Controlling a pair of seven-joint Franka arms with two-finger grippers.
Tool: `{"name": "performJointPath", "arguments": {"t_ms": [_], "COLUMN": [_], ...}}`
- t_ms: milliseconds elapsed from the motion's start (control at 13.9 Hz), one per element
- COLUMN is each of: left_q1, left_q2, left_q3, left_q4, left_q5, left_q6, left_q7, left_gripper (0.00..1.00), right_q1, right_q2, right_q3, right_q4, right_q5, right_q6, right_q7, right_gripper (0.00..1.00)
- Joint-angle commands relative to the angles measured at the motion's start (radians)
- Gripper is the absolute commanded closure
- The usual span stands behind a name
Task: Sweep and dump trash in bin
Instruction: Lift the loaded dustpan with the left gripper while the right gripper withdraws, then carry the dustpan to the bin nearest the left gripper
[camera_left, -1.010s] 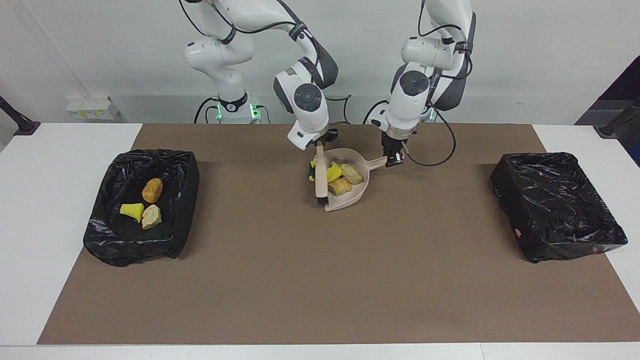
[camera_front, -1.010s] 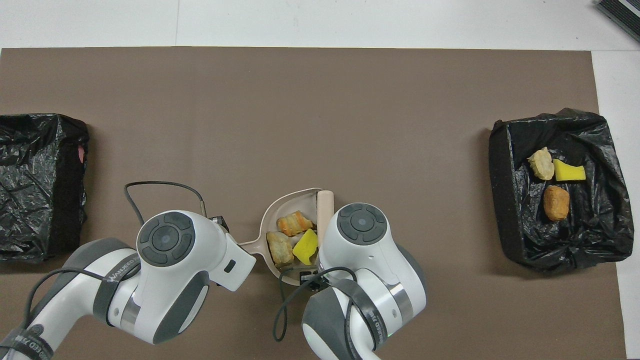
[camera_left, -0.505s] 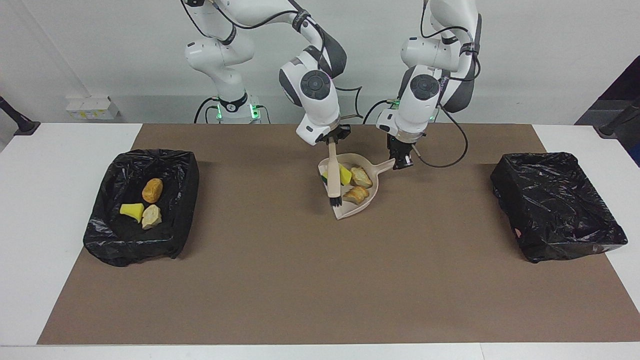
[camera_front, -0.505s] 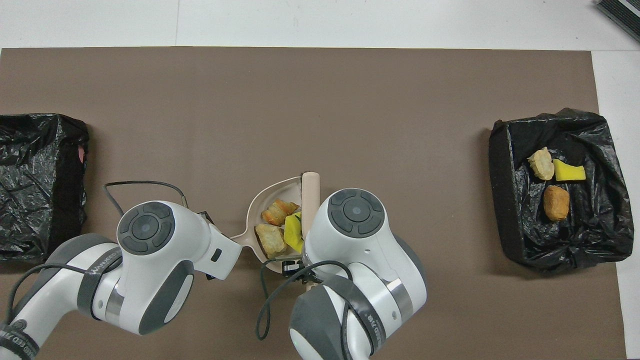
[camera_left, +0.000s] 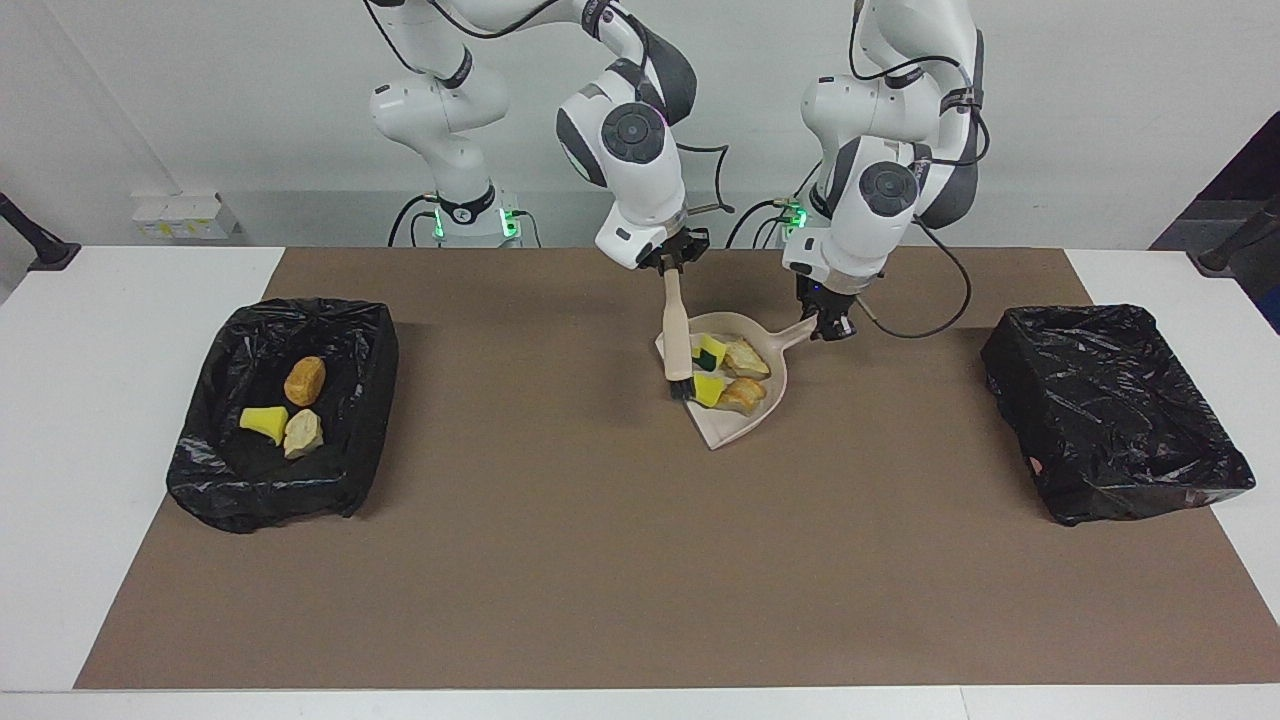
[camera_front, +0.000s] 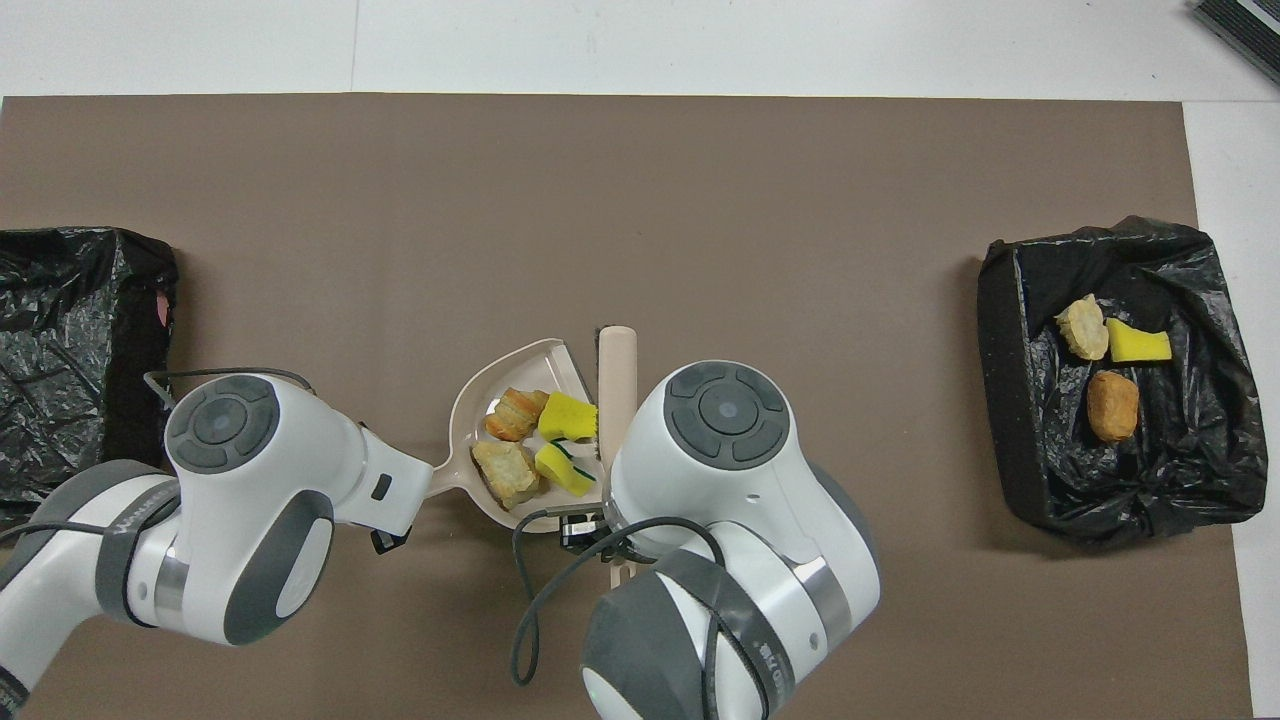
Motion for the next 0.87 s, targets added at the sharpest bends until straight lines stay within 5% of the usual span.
{"name": "performJointPath", "arguments": {"t_ms": [0, 216, 505, 793], "left_q1": [0.072, 0.161, 0.23, 0.328], "left_q2": [-0.043, -0.109, -0.115, -0.117], "left_q3": [-0.004, 0.003, 0.008, 0.049], "left_q4": [-0.004, 0.021, 0.113, 0.199], "left_q5": [-0.02, -0.02, -0.02, -0.018], "left_q6": [-0.082, -0.11, -0.099, -0.128], "left_q7": [-0.01, -0.007, -0.009, 0.045], "left_gripper": [1.0, 1.0, 1.0, 1.0], "right_q1": [-0.035, -0.084, -0.191, -0.211], "right_q2": [-0.006, 0.007, 0.011, 0.004], "right_q3": [0.005, -0.003, -0.006, -0.009], "right_q4": [0.044, 0.145, 0.098, 0.049], "right_q5": [-0.013, -0.118, -0.182, -0.242], "right_q6": [-0.043, -0.141, -0.173, -0.161], "right_q7": [0.007, -0.013, -0.206, -0.198], "right_gripper": [1.0, 1.0, 1.0, 1.0]}}
